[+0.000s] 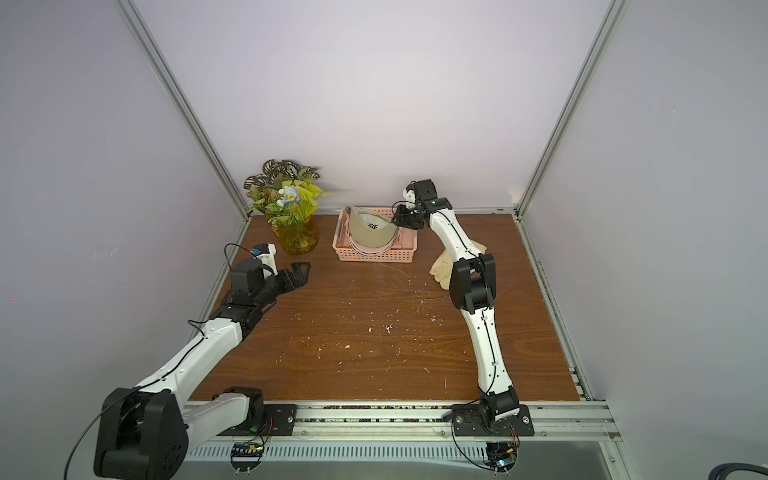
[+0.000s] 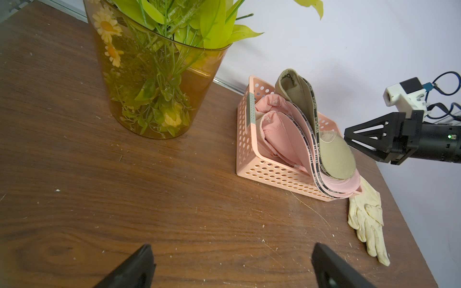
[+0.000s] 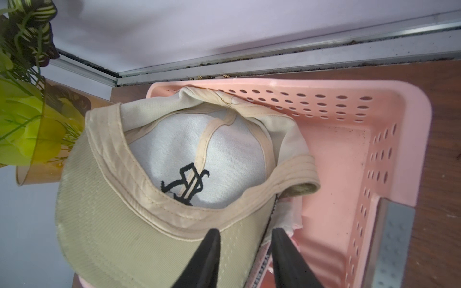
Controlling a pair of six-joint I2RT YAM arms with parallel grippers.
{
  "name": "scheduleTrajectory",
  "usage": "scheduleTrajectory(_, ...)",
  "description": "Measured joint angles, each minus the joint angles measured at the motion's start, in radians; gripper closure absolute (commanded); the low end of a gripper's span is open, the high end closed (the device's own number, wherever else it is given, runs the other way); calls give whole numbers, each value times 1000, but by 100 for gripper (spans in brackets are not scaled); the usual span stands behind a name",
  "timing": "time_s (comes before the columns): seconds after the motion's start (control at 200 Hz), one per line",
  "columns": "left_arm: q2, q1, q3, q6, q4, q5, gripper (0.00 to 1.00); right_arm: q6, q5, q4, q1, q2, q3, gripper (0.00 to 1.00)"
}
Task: Turn the baseball cap inside out
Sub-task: Pick up the baseball cap from the basket.
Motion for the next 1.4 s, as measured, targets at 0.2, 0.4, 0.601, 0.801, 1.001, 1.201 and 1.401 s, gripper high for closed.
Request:
scheduleTrajectory(0.2,0,0,0,0,0,0,1,0,-2,1,5,8,0,60)
scheduleTrajectory(0.4,0,0,0,0,0,0,1,8,-3,5,13,23,0,64)
scheduleTrajectory(0.601,0,0,0,6,0,6,1,40,-17,25,14,26,2,99)
scheduleTrajectory(0.801,-16,0,0,24,-3,20,1,63,-40,60,14,22,10,100)
scheduleTrajectory(1.001,-72,-10,28,77,3,17,1,119,-77,73,14,-4,23,100)
scheduleTrajectory(1.201,-99,-67,125,179,48,-7,1,164,-137,74,14,-40,77,100)
scheduleTrajectory(1.401,-40,-257,247,396,70,-52,0,216,-225,83,14,-103,93,100)
